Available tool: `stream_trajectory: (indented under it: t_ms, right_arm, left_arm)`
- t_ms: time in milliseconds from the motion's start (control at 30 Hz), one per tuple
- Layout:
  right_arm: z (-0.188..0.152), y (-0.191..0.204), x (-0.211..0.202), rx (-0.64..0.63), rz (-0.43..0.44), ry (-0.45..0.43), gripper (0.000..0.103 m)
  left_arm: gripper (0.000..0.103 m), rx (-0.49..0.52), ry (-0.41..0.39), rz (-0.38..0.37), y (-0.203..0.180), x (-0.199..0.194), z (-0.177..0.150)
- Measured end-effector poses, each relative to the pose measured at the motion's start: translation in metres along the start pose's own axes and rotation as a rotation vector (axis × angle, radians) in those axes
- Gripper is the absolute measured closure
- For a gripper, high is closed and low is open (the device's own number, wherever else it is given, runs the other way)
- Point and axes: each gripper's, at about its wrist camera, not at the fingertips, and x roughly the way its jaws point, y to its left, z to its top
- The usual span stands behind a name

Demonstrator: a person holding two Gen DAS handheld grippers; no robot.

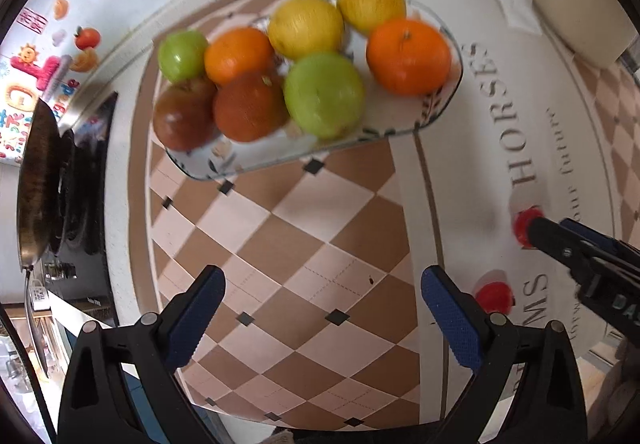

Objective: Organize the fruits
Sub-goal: 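Grasp a red tomato with the left tool while the right tool grasps the other tomato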

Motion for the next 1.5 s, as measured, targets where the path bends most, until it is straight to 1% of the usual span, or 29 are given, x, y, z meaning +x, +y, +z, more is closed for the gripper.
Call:
stream_trajectory:
  t_ms: [33,67,100,233,333,367,433,533,600,667,700,767,833,967,1033,1133,1300,1367,1433,1500]
  right_arm:
    - [0.001,0.001,0.005,-0.003,-0.003,0.007,0.057]
    - [0.001,0.005,0.003,-0.027,-0.014,-0.028,0.067]
    - [0.001,0.008,0.005,-0.051,-0.031,-0.026,0.070]
    - [-0.005,0.006,0.000,-0.077,-0.071,-0.041,0.070]
    - [-0.011,-0.007,-0.012,-0.043,-0.067,-0.049,0.070]
    - [-0.013,-0.013,-0.019,-0.026,-0.067,-0.054,0.070]
    - [-0.018,-0.026,-0.030,0.010,-0.071,-0.067,0.070]
    - [-0.025,-0.041,-0.045,0.054,-0.078,-0.078,0.070]
    - [-0.026,-0.049,-0.052,0.079,-0.085,-0.085,0.070]
    - [-0.028,-0.054,-0.057,0.101,-0.094,-0.090,0.070]
    - [-0.029,-0.056,-0.058,0.110,-0.095,-0.092,0.070]
    - [-0.030,-0.061,-0.063,0.117,-0.093,-0.093,0.070]
    - [-0.030,-0.060,-0.065,0.114,-0.097,-0.095,0.070]
    - [-0.027,-0.051,-0.069,0.098,-0.089,-0.104,0.070]
    - [-0.025,-0.045,-0.073,0.085,-0.079,-0.110,0.070]
    - [-0.020,-0.035,-0.075,0.071,-0.057,-0.118,0.070]
    - [-0.007,-0.013,-0.077,0.038,-0.011,-0.122,0.070]
    - [-0.002,-0.003,-0.073,0.023,0.013,-0.112,0.070]
    - [0.002,0.005,-0.070,0.007,0.024,-0.102,0.070]
    - [0.004,0.010,-0.066,-0.003,0.032,-0.091,0.070]
  left_arm:
    - [0.003,-0.003,0.010,-0.001,0.000,0.003,-0.001]
    - [0.003,-0.004,0.022,-0.002,-0.001,0.006,-0.002]
    - [0.003,-0.004,0.030,-0.007,-0.001,0.008,-0.001]
    - [0.003,-0.005,0.050,-0.059,-0.007,0.011,-0.002]
    - [0.003,0.007,0.070,-0.135,-0.018,0.012,-0.003]
    - [0.003,0.016,0.084,-0.180,-0.024,0.013,-0.004]
    - [0.003,0.049,0.094,-0.229,-0.039,0.013,-0.005]
    - [0.003,0.118,0.086,-0.279,-0.065,0.012,-0.007]
    - [0.014,0.160,0.082,-0.294,-0.080,0.012,-0.008]
    - [0.034,0.210,0.079,-0.295,-0.096,0.014,-0.011]
    - [0.040,0.245,0.085,-0.318,-0.102,0.015,-0.012]
    - [0.061,0.277,0.082,-0.311,-0.113,0.018,-0.015]
    - [0.073,0.301,0.067,-0.294,-0.119,0.019,-0.017]
    - [0.085,0.319,0.033,-0.293,-0.121,0.015,-0.024]
    - [0.086,0.299,0.023,-0.307,-0.114,0.012,-0.022]
    - [0.086,0.233,0.017,-0.338,-0.090,0.006,-0.016]
    - [0.086,0.030,0.041,-0.420,-0.022,0.003,0.003]
    - [0.086,-0.045,0.043,-0.441,0.005,0.003,0.007]
    - [0.086,-0.091,0.038,-0.445,0.028,0.004,0.012]
    - [0.085,-0.117,0.068,-0.501,0.038,0.004,0.015]
